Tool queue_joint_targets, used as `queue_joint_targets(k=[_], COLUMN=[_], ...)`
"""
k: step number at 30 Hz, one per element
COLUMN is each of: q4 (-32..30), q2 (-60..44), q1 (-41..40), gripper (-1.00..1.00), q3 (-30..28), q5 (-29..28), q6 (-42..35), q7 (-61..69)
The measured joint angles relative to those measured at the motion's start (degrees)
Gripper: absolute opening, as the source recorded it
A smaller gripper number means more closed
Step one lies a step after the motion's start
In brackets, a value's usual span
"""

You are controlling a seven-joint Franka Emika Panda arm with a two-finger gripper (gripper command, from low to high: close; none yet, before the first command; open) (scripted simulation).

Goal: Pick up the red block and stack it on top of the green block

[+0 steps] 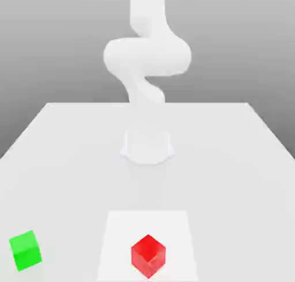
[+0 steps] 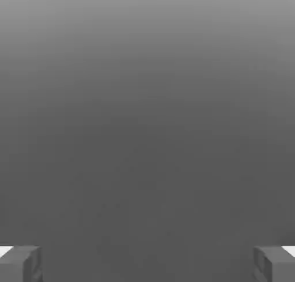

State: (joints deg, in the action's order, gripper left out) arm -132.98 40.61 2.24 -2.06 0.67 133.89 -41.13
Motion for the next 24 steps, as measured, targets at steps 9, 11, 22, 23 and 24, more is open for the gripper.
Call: queue_joint_targets(k=[9,11,22,23,24], q4=[-4.35,-5.29,-10.57,-11.06,-11.38], q2=[-19.1,-23.28,-45.82,-47.77,-49.72], q1=[6.58,7.65,9.38,9.22,9.08], gripper=[0.0,0.0,0.0,0.0,0.0], q3=[-6.14,-7.09,-8.35,-8.32,-8.25], q5=[3.61,4.47,5.5,4.87,4.44], q6=[7.65,9.31,18.65,19.54,20.6], q7=[17.95,21.92,41.08,42.3,43.32])
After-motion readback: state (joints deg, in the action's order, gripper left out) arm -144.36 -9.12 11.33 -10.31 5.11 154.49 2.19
